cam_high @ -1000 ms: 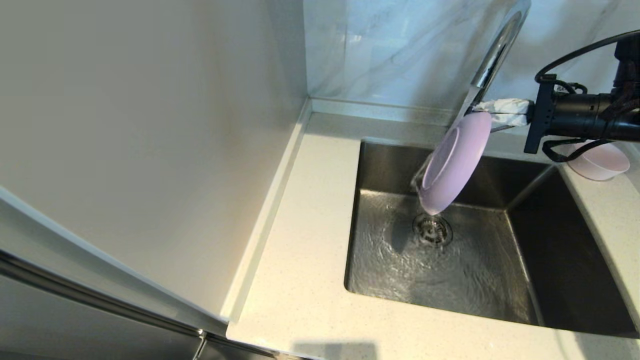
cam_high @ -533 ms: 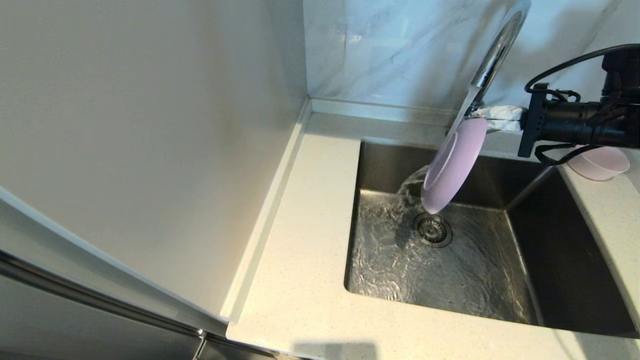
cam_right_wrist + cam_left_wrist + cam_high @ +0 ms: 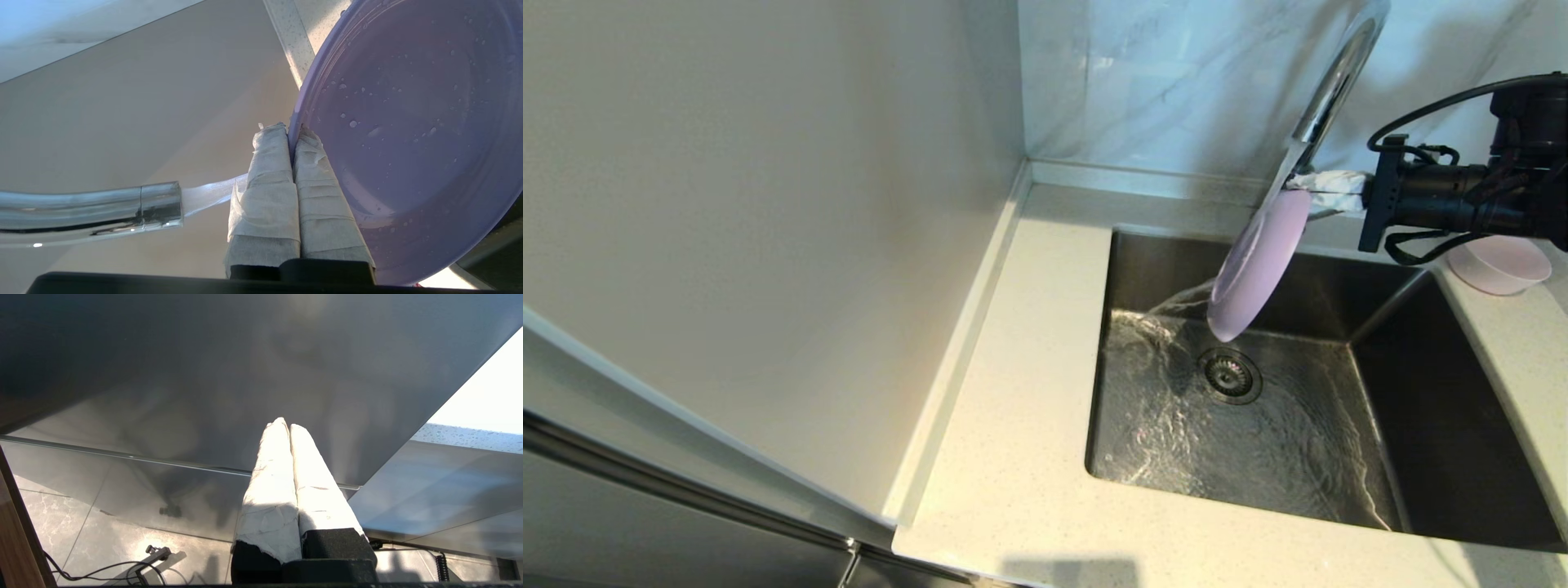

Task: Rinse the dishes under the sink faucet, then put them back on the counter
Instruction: Rinse the plate, then place the plate on the table

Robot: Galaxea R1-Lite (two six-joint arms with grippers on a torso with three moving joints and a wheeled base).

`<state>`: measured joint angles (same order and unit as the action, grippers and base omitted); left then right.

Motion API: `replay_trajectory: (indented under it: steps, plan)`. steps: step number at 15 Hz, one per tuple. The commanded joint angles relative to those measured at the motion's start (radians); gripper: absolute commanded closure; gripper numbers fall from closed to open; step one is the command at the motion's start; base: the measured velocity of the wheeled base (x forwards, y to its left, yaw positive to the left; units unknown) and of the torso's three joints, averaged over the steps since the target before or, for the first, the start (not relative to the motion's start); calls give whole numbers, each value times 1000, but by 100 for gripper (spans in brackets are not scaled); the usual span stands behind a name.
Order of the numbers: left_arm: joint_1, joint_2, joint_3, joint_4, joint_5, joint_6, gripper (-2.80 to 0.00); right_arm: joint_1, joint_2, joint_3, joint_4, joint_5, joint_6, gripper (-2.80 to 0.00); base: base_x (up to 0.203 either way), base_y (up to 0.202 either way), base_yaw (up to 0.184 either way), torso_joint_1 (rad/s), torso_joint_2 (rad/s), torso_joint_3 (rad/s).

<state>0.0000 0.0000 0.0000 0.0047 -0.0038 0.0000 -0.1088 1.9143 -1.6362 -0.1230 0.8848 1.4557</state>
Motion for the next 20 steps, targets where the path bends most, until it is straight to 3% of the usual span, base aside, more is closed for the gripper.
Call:
replay_trajectory:
  steps: [1,6,10,11,13,16,20]
  plan:
    - [0,0,0,0,1,0,0,-30,-9,3,1,9,6,0,0,0,0,0,0,0]
    - [0,0,0,0,0,0,0,-100,-133,142,10,43,-118,0,0,0,0,0,0,0]
    - [0,0,0,0,-1,0,0,-170,-307,226,10,149,-155,0,0,0,0,0,0,0]
    - [0,0,0,0,1,0,0,-175,-352,250,10,165,-208,0,0,0,0,0,0,0]
    - [0,0,0,0,0,0,0,-177,-419,281,49,180,-453,0,0,0,0,0,0,0]
    - [0,0,0,0,1,0,0,-178,-476,296,178,168,-914,0,0,0,0,0,0,0]
    - [0,0,0,0,1,0,0,-176,-503,362,291,-46,-1561,0,0,0,0,0,0,0]
